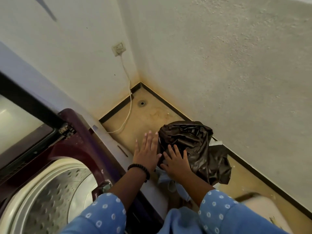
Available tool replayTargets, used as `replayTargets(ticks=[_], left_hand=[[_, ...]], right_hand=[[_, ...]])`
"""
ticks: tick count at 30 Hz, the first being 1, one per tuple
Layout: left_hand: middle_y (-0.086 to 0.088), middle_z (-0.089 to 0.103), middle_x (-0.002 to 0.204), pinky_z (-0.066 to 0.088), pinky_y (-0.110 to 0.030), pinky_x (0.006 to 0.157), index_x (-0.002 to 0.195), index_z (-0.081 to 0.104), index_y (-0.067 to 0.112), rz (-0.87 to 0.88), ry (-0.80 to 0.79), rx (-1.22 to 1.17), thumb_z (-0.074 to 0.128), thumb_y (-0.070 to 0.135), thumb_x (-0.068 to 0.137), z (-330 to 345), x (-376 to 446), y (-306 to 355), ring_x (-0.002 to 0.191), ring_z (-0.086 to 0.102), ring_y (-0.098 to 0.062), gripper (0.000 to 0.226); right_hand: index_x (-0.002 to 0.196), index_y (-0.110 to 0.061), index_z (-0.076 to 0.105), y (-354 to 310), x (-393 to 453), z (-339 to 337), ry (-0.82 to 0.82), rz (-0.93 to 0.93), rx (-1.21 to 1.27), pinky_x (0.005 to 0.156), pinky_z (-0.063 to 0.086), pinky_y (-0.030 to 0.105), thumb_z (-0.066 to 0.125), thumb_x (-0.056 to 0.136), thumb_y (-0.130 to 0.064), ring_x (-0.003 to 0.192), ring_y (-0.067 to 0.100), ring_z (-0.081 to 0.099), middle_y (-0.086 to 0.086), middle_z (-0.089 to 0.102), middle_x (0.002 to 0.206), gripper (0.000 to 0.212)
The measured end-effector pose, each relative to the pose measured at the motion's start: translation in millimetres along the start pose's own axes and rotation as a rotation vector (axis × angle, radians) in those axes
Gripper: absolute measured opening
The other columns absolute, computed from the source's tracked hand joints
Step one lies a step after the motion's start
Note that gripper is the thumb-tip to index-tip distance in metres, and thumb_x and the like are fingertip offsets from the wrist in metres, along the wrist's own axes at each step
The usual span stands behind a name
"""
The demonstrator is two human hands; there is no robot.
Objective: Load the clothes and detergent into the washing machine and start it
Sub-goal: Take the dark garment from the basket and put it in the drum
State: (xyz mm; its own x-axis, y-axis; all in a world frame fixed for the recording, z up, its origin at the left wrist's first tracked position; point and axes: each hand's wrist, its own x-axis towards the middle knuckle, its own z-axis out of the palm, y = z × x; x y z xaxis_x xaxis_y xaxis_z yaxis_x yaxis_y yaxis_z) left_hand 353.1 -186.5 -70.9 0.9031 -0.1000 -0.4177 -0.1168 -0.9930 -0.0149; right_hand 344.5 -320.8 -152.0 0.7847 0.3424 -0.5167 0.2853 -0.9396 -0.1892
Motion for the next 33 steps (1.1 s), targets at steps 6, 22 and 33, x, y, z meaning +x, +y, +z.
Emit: replayTargets(ticks=[6, 22, 33], left_hand=[[-0.007, -0.01, 0.162, 0.003, -0.049, 0.121, 0.151, -0.017, 0.014, 0.018, -0.085, -0.032, 0.03, 0.032, 0.104, 14, 24, 0, 0.149, -0.009, -0.024, 0.069], [-0.005, -0.012, 0.162, -0.001, -0.047, 0.12, 0.151, -0.018, 0.014, 0.047, -0.129, -0.146, 0.034, 0.022, 0.103, 42, 55, -1, 0.149, -0.014, -0.023, 0.071], [-0.005, -0.006, 0.163, 0.003, -0.046, 0.121, 0.152, -0.013, 0.014, -0.016, -0.12, -0.216, 0.04, 0.019, 0.101, 41, 56, -5, 0.15, -0.007, -0.022, 0.074]], right_hand=[[0.151, -0.018, 0.026, 4, 24, 6, -0.173, -0.058, -0.038, 0.115, -0.001, 0.061, 0.032, 0.101, -0.047, 0.148, 0.029, -0.015, 0.007, -0.01, 0.163, 0.058], [0.151, -0.028, 0.026, 12, 77, 19, -0.457, -0.118, -0.222, 0.112, -0.004, 0.068, 0.06, 0.087, -0.051, 0.145, 0.037, -0.021, 0.005, -0.016, 0.162, 0.077], [0.138, -0.012, 0.046, 14, 80, 13, -0.214, -0.043, -0.027, 0.114, 0.024, 0.052, 0.044, 0.1, -0.02, 0.141, 0.028, 0.025, 0.01, 0.037, 0.144, 0.039]])
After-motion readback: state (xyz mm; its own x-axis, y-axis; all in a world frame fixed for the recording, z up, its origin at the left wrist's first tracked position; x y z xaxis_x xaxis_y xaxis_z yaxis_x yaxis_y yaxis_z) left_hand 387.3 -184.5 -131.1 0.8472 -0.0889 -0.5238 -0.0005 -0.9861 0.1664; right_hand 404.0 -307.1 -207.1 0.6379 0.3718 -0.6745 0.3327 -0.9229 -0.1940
